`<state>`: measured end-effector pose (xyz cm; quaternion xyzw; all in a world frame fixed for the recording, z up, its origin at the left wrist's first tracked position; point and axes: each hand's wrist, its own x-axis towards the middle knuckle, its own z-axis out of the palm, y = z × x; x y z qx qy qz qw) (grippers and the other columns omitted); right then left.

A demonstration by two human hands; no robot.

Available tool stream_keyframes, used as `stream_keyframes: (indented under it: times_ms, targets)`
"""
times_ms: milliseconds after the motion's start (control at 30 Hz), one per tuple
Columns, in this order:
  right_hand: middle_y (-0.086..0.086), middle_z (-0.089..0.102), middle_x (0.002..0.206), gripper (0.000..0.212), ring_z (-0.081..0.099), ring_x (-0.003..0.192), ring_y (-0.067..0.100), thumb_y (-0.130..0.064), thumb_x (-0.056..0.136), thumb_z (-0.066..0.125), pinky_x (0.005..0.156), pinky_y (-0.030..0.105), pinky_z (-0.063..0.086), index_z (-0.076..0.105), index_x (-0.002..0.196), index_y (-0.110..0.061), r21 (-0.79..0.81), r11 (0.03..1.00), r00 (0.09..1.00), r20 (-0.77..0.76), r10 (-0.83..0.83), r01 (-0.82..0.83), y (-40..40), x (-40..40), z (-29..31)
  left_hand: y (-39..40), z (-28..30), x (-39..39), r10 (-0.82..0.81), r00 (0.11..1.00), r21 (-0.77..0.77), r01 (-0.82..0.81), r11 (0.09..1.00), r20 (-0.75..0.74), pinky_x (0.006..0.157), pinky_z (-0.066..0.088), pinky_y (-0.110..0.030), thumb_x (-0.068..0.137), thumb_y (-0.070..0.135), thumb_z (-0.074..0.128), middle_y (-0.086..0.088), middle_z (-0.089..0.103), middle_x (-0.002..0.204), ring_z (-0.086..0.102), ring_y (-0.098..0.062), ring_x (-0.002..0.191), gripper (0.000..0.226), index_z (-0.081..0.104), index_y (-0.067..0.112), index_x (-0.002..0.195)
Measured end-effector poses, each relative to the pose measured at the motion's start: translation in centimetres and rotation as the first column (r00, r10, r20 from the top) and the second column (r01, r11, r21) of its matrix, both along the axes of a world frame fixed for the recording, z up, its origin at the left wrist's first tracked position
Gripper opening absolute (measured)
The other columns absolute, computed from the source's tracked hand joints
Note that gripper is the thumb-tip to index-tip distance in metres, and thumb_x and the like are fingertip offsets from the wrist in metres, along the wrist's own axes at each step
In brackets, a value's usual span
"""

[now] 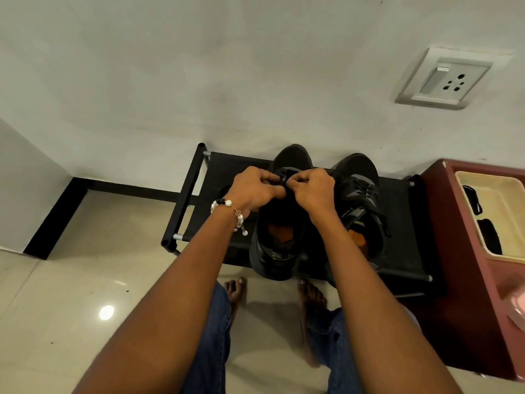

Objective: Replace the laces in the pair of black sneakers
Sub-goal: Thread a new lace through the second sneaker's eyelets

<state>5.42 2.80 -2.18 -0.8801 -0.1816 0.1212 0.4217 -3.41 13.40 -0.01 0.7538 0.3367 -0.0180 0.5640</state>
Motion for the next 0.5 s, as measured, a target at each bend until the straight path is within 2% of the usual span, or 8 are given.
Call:
stream_keyframes:
  times_ms: [67,167,267,333,400,500]
  targets:
    - [0.004,0.074,0.086,0.011,0.066,0.091,0.018,-0.011,0.086,0.068,0.083,0.036,0.056,0.079,0.085,-0.010,0.049,0.998,0.997,-0.069,-0.046,0.049,0.1,0.0,-0.4,0.3,0.0,0.0,-0.037,0.999,-0.032,0.037,0.999,-0.012,0.083,0.059,-0.039,0.082,0.028,0.075,-0.003,0.068,0.106,0.067,-0.019,0.097,0.041,0.065,0.020,0.122]
    - [0.002,0.073,0.089,0.009,0.066,0.092,0.015,-0.008,0.084,0.070,0.079,0.027,0.055,0.078,0.084,-0.012,0.129,0.984,0.962,-0.259,-0.083,0.119,0.2,0.1,-0.5,0.6,0.1,-0.1,-0.020,1.000,-0.058,0.020,0.998,0.002,0.086,0.058,-0.042,0.095,0.029,0.059,-0.004,0.069,0.105,0.066,-0.020,0.098,0.025,0.068,0.019,0.116]
    - [0.006,0.073,0.087,0.012,0.068,0.088,0.021,-0.004,0.079,0.072,0.083,0.037,0.058,0.077,0.075,-0.015,0.147,0.963,0.888,-0.437,-0.143,0.228,0.6,0.5,-0.5,0.5,-0.4,0.3,0.045,0.999,0.079,-0.046,0.996,0.023,0.082,0.059,-0.039,0.098,0.022,0.055,-0.002,0.068,0.106,0.066,-0.019,0.096,0.021,0.070,0.020,0.112]
    - [0.011,0.073,0.086,0.008,0.068,0.084,0.025,-0.004,0.075,0.073,0.081,0.043,0.059,0.076,0.079,-0.010,0.123,0.950,0.833,-0.522,-0.184,0.287,0.9,0.6,-0.3,0.4,-0.9,0.6,0.088,0.995,0.183,-0.094,0.979,0.039,0.080,0.059,-0.037,0.095,0.020,0.060,0.000,0.070,0.103,0.067,-0.017,0.092,0.018,0.073,0.022,0.106]
    - [0.015,0.072,0.087,0.013,0.069,0.082,0.029,-0.002,0.072,0.073,0.080,0.048,0.059,0.075,0.084,-0.005,0.117,0.942,0.793,-0.578,-0.192,0.314,1.0,0.7,-0.1,0.2,-1.3,1.0,0.120,0.991,0.242,-0.132,0.961,0.063,0.085,0.057,-0.036,0.090,0.019,0.067,0.001,0.071,0.101,0.066,-0.014,0.094,0.015,0.075,0.023,0.101]
    - [0.015,0.072,0.087,0.019,0.070,0.081,0.030,-0.001,0.071,0.073,0.079,0.047,0.060,0.074,0.090,-0.004,0.116,0.945,0.768,-0.617,-0.173,0.307,1.0,0.9,0.0,0.0,-1.5,1.1,0.131,0.988,0.302,-0.149,0.942,0.080,0.091,0.054,-0.031,0.085,0.018,0.073,0.001,0.073,0.099,0.066,-0.012,0.096,0.016,0.076,0.021,0.100]
